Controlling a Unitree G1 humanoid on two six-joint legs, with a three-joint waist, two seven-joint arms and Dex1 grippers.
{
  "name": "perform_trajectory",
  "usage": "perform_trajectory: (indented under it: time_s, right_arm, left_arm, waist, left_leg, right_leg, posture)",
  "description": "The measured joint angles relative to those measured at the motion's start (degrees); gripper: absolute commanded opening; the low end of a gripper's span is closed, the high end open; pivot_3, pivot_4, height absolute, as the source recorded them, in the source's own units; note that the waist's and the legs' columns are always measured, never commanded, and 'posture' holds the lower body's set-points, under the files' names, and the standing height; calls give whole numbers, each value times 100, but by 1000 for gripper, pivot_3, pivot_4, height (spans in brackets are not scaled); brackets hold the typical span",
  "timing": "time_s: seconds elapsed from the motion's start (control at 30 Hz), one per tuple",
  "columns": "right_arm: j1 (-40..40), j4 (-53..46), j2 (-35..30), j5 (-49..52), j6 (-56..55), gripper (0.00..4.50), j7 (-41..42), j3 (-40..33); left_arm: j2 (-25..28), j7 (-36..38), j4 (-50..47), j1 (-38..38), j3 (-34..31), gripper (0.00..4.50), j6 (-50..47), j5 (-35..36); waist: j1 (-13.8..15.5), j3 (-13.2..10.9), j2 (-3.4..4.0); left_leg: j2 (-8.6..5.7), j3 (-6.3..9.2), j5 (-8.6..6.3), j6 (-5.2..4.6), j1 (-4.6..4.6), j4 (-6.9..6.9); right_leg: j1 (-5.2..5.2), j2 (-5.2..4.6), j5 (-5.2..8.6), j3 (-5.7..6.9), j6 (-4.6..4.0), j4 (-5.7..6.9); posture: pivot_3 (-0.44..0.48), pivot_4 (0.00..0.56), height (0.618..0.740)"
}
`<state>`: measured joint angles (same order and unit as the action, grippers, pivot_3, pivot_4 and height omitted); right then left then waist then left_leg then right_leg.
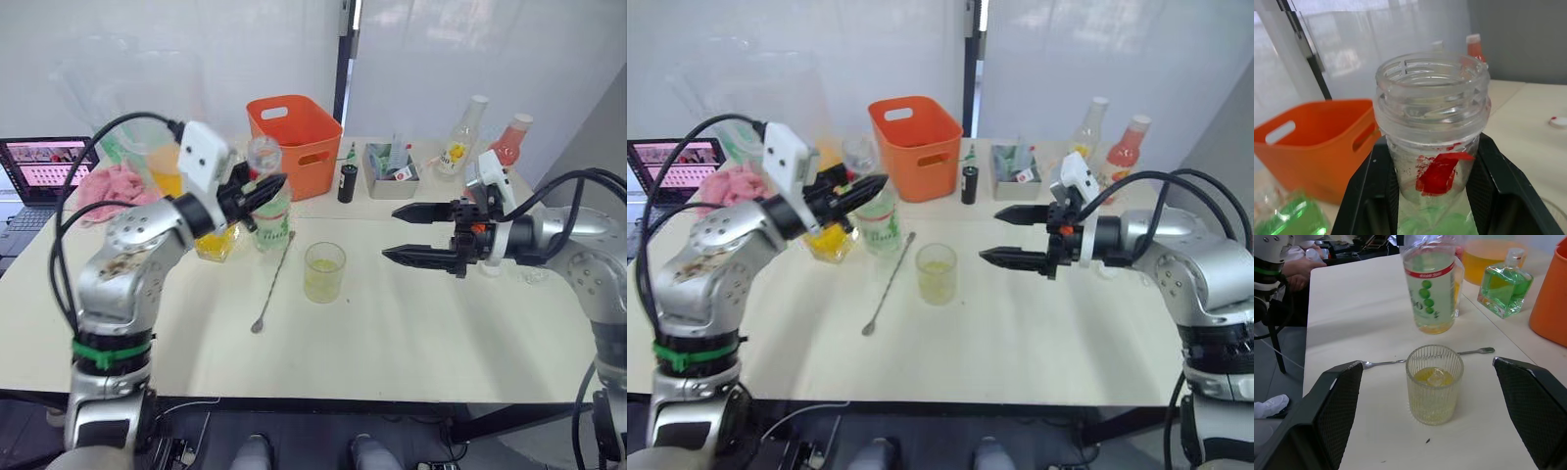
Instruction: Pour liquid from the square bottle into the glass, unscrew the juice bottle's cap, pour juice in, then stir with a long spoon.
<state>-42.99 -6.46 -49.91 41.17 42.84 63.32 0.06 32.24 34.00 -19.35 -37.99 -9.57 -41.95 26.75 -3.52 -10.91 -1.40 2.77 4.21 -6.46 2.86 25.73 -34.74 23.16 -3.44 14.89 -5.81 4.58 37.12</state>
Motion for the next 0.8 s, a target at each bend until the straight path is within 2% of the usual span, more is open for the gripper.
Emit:
perform_trajectory:
  time_s: [0.13,0.3,0.53,0.67,0.8]
  right_arm:
    - [-195,416,135,-254,-213,4479,442,218]
    - [-250,608,231,-403,-309,4479,878,355]
    - [-22,557,326,-411,-365,4479,1031,338]
    - [193,321,420,-391,-332,4479,872,252]
    - [323,74,601,-365,-178,4479,457,27]
  left_arm:
    - [461,-94,-703,696,-846,1364,-779,628]
    - [1111,-33,-1037,1699,-1950,1364,-1198,1005]
    - [1402,21,-872,2679,-3331,1364,-1231,1194]
    - [1338,-277,-150,2587,-3618,1364,-1047,1130]
    - [1437,-471,759,2191,-3359,1364,-597,772]
  waist:
    - [-30,0,0]
    - [-40,0,0]
    - [15,-1,-4]
    - [46,-1,-4]
    - [94,-1,-6]
  left_leg:
    - [1,0,0,0,0,2]
    - [4,-1,-1,1,-3,4]
    - [5,-3,-2,3,-3,5]
    - [7,-3,-2,3,-5,3]
    - [7,-4,-2,3,-5,4]
  right_leg:
    - [1,0,2,0,-3,0]
    - [3,0,5,1,-8,1]
    - [4,-2,9,6,-17,-3]
    - [5,-2,8,8,-22,-3]
    - [6,-2,7,11,-22,-4]
  posture:
    - [0,150,740]
    - [0,150,740]
    - [0,150,740]
    - [0,150,740]
    - [0,150,740]
